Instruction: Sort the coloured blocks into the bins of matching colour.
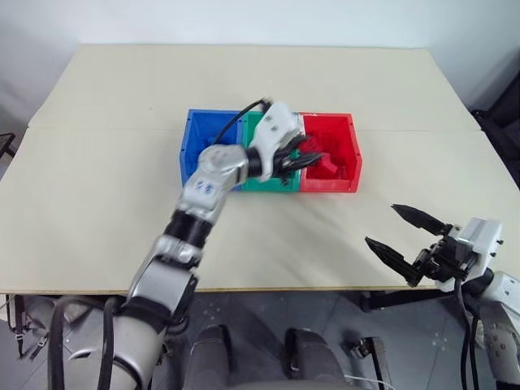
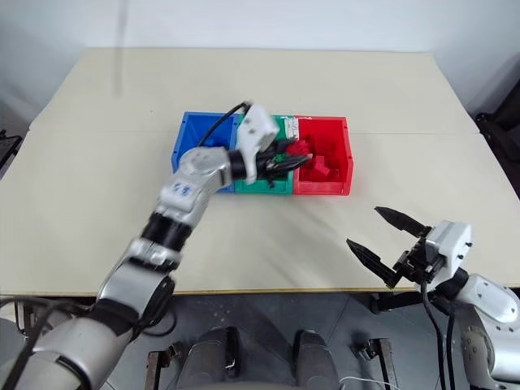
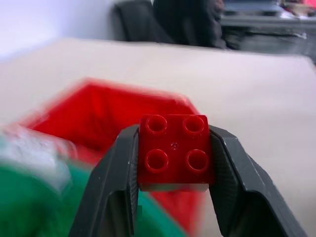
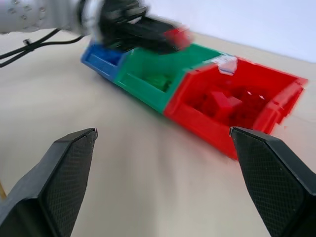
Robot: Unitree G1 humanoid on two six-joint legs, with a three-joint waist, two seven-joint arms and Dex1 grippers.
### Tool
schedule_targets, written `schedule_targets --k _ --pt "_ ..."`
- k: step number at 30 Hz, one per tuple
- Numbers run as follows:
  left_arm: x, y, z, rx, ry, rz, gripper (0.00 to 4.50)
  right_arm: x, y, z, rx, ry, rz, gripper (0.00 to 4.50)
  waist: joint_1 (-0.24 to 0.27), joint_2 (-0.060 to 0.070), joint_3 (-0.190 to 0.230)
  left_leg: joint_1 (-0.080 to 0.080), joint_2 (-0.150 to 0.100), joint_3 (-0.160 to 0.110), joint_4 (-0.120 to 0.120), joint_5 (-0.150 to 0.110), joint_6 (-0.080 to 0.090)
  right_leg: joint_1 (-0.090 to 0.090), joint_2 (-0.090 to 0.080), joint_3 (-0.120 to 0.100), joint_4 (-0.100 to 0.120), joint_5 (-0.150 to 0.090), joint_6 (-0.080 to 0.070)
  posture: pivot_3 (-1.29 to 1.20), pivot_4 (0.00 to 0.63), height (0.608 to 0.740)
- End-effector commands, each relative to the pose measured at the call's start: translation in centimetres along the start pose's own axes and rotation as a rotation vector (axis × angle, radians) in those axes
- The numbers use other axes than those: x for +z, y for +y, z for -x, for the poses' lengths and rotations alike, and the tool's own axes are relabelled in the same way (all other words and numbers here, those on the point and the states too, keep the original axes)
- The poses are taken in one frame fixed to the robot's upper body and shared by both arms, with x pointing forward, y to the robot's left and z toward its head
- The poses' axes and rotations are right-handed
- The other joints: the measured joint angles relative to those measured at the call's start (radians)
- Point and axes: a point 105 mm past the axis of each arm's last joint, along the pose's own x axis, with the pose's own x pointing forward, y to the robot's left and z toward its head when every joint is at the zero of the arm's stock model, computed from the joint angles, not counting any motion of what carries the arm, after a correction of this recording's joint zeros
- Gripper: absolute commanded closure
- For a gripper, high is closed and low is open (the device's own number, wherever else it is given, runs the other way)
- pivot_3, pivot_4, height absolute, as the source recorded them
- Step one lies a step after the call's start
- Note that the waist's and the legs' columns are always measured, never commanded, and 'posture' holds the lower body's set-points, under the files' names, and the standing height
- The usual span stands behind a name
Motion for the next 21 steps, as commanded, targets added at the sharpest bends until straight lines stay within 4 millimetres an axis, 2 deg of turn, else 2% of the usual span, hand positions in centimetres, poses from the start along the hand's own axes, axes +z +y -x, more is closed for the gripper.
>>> schedule_targets --k 1,5,9,11,13,14,18,21 --pt "1.1 1.0 -1.8 0.066 -0.024 -0.061 3.01 1.5 0.4 0.1 -0.032 -0.047 0.061 0.00 -0.003 0.000 0.000 0.000 0.000 0.000 -0.001 0.000 0.000 0.000 0.000 0.000 -0.001 0.000 0.000 0.00 0.150 0.740" --pt "0.4 0.9 -3.0 0.082 0.013 -0.053 3.01 1.7 1.1 0.1 -0.061 -0.060 0.058 0.00 -0.006 0.000 0.000 0.001 0.000 -0.002 -0.005 -0.001 -0.002 -0.001 0.001 -0.001 -0.003 0.000 0.000 0.00 0.150 0.740" --pt "-0.3 0.6 -3.2 0.072 0.038 -0.047 3.01 1.9 1.6 -0.1 -0.080 -0.071 0.058 0.00 0.000 0.000 0.000 -0.001 0.000 -0.004 -0.006 0.000 -0.003 -0.003 0.002 -0.003 -0.002 -0.001 0.000 0.00 0.150 0.740" --pt "-0.1 0.8 -3.1 0.070 0.014 -0.035 2.29 2.0 1.6 -0.1 -0.087 -0.074 0.059 0.00 0.003 0.000 0.000 -0.002 0.000 -0.005 -0.006 0.000 -0.003 -0.003 0.001 -0.004 -0.002 -0.001 0.000 0.00 0.150 0.740" --pt "0.3 0.5 -2.9 0.038 -0.020 -0.037 1.77 2.0 1.6 -0.1 -0.089 -0.074 0.059 0.00 0.006 0.000 0.000 -0.004 0.000 -0.005 -0.005 0.000 -0.002 -0.003 0.001 -0.004 -0.003 -0.001 0.000 0.00 0.150 0.740" --pt "0.5 0.4 -2.7 0.018 -0.040 -0.049 1.34 2.0 1.6 -0.2 -0.088 -0.074 0.058 0.00 0.007 0.000 0.000 -0.004 0.000 -0.005 -0.004 0.000 -0.002 -0.003 0.001 -0.004 -0.003 -0.001 0.000 0.00 0.150 0.740" --pt "0.9 -0.1 -1.5 -0.065 -0.107 -0.092 0.25 2.0 1.5 -0.7 -0.063 -0.079 0.055 0.00 0.006 0.000 0.000 -0.003 0.000 -0.005 -0.004 0.000 -0.003 -0.003 0.001 -0.005 -0.002 -0.001 0.000 0.00 0.150 0.740" --pt "0.4 0.3 0.6 -0.096 -0.131 -0.117 0.25 2.0 1.3 -1.4 -0.026 -0.085 0.054 0.00 -0.001 0.001 0.000 -0.003 0.000 -0.005 -0.004 0.000 -0.003 -0.003 0.001 -0.005 -0.001 -0.001 0.000 0.00 0.150 0.740"
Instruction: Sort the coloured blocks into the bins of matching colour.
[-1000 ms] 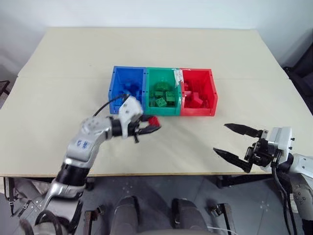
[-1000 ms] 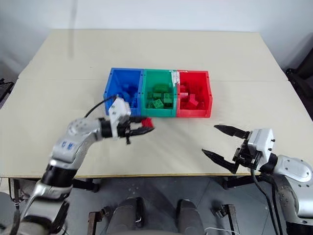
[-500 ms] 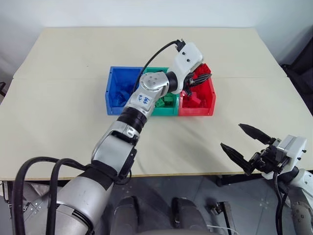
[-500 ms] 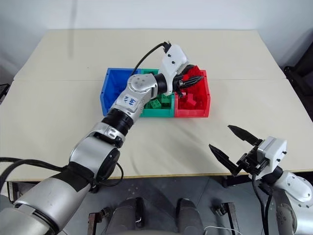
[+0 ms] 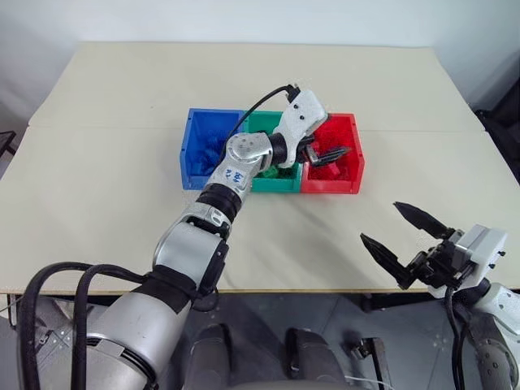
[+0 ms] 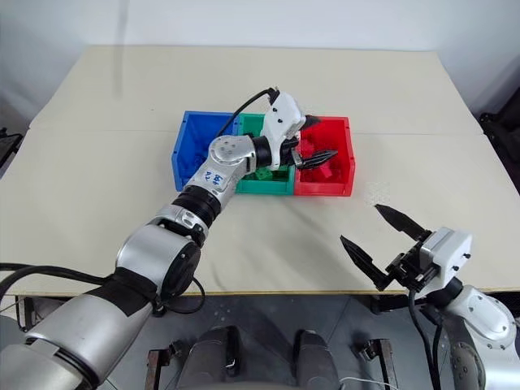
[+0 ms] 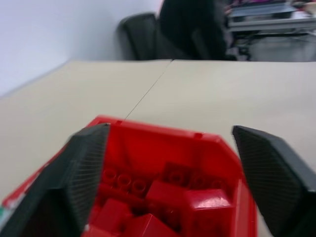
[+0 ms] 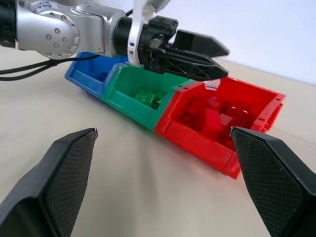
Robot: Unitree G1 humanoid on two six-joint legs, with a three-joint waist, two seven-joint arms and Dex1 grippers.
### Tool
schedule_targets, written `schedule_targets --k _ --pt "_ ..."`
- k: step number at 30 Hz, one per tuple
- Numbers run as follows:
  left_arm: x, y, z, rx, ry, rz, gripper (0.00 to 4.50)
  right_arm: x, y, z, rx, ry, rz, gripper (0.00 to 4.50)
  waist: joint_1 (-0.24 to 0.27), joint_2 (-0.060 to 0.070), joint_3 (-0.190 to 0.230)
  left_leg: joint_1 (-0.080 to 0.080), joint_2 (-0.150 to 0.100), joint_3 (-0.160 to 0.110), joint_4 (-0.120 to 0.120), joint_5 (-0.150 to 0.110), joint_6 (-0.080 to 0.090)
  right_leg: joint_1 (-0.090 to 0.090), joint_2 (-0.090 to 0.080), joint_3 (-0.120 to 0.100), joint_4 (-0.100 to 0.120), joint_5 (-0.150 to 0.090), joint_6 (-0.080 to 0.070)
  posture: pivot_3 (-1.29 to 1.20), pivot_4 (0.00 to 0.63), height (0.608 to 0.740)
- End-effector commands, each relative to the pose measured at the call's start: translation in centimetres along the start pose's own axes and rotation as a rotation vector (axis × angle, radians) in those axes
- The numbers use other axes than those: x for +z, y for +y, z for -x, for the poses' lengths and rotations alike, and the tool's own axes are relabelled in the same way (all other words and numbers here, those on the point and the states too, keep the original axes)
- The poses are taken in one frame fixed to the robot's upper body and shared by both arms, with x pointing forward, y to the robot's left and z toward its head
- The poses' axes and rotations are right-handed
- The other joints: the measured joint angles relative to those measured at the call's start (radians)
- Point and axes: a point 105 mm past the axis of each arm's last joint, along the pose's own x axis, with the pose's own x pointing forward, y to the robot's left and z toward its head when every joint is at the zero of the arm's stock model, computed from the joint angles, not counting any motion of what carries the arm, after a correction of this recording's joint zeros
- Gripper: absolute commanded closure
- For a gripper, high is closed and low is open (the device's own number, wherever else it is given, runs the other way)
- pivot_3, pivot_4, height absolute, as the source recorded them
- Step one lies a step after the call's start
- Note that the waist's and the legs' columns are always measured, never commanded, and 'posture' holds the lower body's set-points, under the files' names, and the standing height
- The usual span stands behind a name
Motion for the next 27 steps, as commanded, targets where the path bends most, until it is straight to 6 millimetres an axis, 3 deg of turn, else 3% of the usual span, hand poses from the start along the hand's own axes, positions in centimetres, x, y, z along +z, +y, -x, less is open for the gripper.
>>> schedule_targets --k 1,5,9,14,17,23,27 --pt "1.1 0.3 2.7 -0.049 -0.084 -0.061 0.25 0.7 -0.1 -0.7 0.052 -0.023 0.017 0.00 -0.009 0.001 0.000 0.000 0.000 0.000 0.000 0.000 0.000 0.000 0.000 0.000 0.000 0.000 0.000 0.00 0.150 0.740" --pt "-0.7 0.0 8.9 -0.060 -0.054 -0.096 0.25 0.4 0.1 -1.5 0.163 0.000 0.015 0.00 -0.023 0.001 -0.001 0.005 0.001 0.001 -0.002 0.001 -0.001 0.000 0.001 0.001 0.004 0.000 0.000 0.00 0.150 0.740" --pt "-1.1 -0.9 14.1 -0.026 -0.062 -0.078 0.25 0.1 0.0 -2.0 0.240 0.016 0.015 0.00 -0.024 0.001 -0.001 0.005 0.002 0.000 0.000 0.001 -0.002 0.000 0.001 0.000 0.007 0.000 0.000 0.00 0.150 0.740" --pt "-3.4 -2.0 22.5 0.120 0.089 -0.023 0.25 -0.4 -0.5 -2.5 0.313 0.038 0.028 0.00 -0.021 0.001 -0.001 0.005 0.002 0.000 0.003 0.001 0.000 0.002 0.000 0.001 0.007 0.000 0.000 0.00 0.150 0.740" --pt "-3.9 -2.9 25.6 0.164 0.143 0.036 0.25 -0.8 -0.9 -2.6 0.329 0.049 0.034 0.00 -0.021 0.001 -0.001 0.006 0.002 0.000 0.002 0.001 0.000 0.002 0.000 0.001 0.007 0.000 0.000 0.00 0.150 0.740" --pt "-4.4 -2.9 29.2 0.288 0.238 0.045 0.25 -1.7 -1.8 -2.5 0.314 0.055 0.027 0.00 -0.013 0.001 -0.001 0.006 0.002 0.000 0.002 0.000 0.002 0.002 -0.001 0.001 0.008 0.000 -0.001 0.00 0.150 0.740" --pt "-4.1 -2.3 28.7 0.331 0.226 0.013 0.25 -1.6 -2.0 -3.0 0.301 0.039 0.031 0.00 -0.012 0.001 -0.001 0.006 0.002 0.000 0.002 -0.001 0.003 0.001 -0.001 0.001 0.008 0.000 -0.002 0.00 0.150 0.740"
